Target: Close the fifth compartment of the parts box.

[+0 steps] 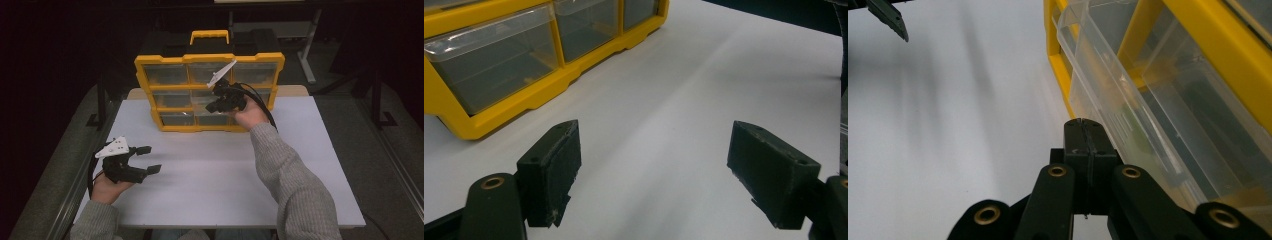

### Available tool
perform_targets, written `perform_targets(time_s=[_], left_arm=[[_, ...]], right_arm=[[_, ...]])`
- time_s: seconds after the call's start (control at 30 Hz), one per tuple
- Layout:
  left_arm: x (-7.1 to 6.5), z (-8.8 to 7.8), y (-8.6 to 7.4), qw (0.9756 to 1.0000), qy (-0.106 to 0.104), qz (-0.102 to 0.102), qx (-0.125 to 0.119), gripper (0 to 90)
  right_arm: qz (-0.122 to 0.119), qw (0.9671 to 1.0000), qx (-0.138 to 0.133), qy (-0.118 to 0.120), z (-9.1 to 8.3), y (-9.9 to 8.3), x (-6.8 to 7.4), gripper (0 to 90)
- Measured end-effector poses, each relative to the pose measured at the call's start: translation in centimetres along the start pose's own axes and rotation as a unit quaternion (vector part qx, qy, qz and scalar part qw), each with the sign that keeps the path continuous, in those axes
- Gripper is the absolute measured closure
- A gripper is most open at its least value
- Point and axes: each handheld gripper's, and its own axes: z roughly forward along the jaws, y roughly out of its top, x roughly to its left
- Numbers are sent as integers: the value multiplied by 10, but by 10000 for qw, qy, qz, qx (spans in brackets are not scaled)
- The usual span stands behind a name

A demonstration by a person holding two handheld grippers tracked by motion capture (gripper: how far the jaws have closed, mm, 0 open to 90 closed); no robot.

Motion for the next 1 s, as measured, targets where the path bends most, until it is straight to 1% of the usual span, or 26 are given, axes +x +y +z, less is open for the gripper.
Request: perform_targets(time_s=[0.4,0.57,0.63,0.93,0.97,1.0], left_arm=[[1,0,-1,10000,8,-14,9,213],[1,-1,-1,10000,18,-10,11,213],[1,-1,-1,10000,19,-13,7,213],[1,-1,-1,10000,19,2,4,213],[1,-1,-1,10000,19,0,2,213],[1,-1,-1,10000,17,-3,2,213]], right_arm=[[21,10000,-13,-54,1,1,-3,889],[-17,10000,-15,-95,1,2,-5,889],[30,9999,3,-109,1,3,-5,888],[37,9999,9,-145,2,3,-6,889],[87,9999,21,-142,2,4,-5,889],[49,9999,7,-146,2,4,-6,889]])
